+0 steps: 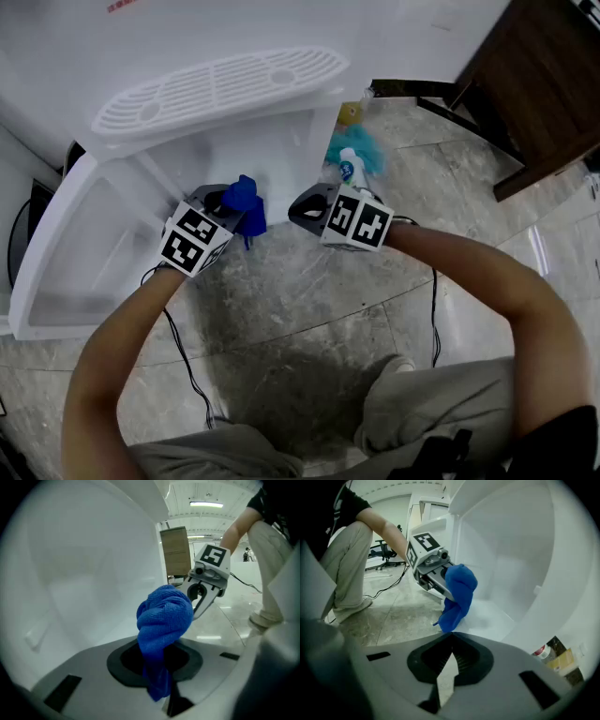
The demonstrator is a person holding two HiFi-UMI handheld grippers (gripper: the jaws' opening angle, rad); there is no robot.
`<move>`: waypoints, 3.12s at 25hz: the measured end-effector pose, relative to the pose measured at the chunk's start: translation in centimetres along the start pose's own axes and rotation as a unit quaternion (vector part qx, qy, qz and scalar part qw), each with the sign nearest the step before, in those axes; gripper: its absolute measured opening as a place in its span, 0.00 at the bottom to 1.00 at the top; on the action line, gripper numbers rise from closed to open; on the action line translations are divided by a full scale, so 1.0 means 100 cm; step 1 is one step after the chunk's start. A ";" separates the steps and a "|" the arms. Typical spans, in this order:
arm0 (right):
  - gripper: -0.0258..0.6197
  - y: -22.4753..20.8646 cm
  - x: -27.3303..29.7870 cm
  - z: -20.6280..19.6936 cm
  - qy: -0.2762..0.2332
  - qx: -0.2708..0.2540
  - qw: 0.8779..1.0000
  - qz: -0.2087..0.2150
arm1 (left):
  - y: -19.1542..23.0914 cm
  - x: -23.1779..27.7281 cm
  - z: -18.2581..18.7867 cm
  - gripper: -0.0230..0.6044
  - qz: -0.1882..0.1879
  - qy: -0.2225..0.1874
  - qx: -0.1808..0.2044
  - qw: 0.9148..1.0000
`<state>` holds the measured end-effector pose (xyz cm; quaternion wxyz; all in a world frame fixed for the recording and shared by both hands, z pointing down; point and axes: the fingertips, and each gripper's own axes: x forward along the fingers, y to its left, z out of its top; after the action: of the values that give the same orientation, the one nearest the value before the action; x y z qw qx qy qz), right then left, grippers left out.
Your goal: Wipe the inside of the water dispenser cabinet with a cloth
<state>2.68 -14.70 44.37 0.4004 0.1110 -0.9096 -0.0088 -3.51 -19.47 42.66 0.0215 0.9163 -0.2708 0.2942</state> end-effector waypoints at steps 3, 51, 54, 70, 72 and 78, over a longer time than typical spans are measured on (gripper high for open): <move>0.04 -0.003 0.001 -0.008 0.009 -0.005 1.000 0.003 | 0.017 0.016 0.010 0.16 0.025 0.005 0.002 1.000; 0.04 0.036 -0.024 -0.056 0.027 -0.010 0.998 0.048 | 0.083 0.140 0.019 0.16 0.140 0.099 0.190 0.967; 0.04 0.036 -0.020 -0.049 0.020 -0.010 0.998 0.054 | 0.077 0.140 0.018 0.16 0.128 0.095 0.195 0.968; 0.04 0.049 -0.014 -0.045 0.025 -0.031 0.996 0.080 | 0.095 0.132 0.032 0.16 0.134 0.091 0.065 0.985; 0.04 0.049 -0.010 -0.036 0.020 -0.039 0.996 0.084 | 0.092 0.120 0.047 0.16 0.136 0.068 0.042 0.987; 0.04 0.066 0.000 -0.008 -0.001 -0.047 0.992 0.118 | 0.090 0.079 0.081 0.16 0.164 0.011 -0.020 0.986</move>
<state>1.93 -8.25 45.60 0.4026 -0.0163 -0.9152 -0.0038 1.55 -32.57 39.17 -0.0061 0.8556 -0.4227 0.2986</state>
